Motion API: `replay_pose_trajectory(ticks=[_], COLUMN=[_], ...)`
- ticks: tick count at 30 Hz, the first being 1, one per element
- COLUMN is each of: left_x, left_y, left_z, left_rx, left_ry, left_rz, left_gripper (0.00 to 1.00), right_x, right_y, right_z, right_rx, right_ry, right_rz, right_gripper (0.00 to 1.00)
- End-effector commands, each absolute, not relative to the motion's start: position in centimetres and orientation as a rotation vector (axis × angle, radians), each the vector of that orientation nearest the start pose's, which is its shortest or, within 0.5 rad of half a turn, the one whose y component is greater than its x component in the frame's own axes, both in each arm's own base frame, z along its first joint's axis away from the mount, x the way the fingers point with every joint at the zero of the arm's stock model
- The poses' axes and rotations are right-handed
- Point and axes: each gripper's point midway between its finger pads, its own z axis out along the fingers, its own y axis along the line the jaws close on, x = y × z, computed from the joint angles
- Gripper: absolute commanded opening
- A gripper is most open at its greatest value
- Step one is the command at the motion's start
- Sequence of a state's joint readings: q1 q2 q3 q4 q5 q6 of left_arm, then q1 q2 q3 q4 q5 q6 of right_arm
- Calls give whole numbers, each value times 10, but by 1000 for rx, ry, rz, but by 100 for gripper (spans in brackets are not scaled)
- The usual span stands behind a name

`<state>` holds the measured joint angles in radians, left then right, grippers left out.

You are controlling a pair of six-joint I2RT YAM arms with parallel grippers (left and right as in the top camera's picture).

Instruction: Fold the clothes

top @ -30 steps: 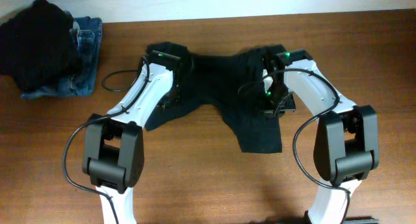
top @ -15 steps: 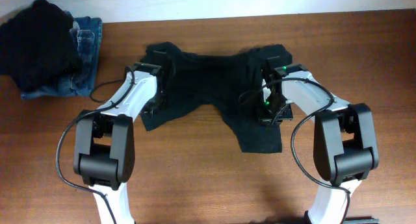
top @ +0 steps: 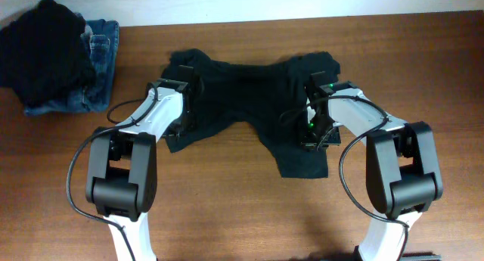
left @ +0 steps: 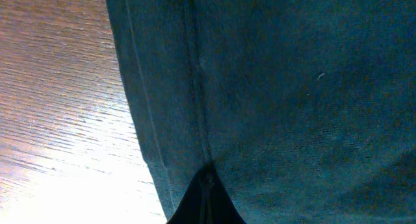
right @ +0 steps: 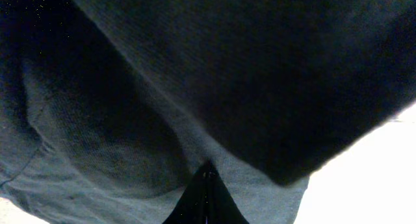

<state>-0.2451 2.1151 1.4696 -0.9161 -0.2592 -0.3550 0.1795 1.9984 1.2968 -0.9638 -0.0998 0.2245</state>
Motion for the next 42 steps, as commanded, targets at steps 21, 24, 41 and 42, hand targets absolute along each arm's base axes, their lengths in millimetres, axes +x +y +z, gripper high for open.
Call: replay_pose_trajectory(ticks=[21,24,41,42], left_x=[287,281,266,267], left_y=[-54,-49,-47,-47], left_z=[-11,-8,-1,-1], left_rx=[-182,-203,-228,-227], left_ry=[3465,3492,3564,3558], left_rz=[294,307,310,312], left_gripper=[1,1,1,1], right_x=[288,280,253,253], right_y=[34,13,-48,-47], right_z=[-12,-9,-1,-1], right_rx=[781,1003,1465,1448], right_ry=[3317,3299,3222,3230], right_rz=[32,18,49,50], right_gripper=[4,7,7,7])
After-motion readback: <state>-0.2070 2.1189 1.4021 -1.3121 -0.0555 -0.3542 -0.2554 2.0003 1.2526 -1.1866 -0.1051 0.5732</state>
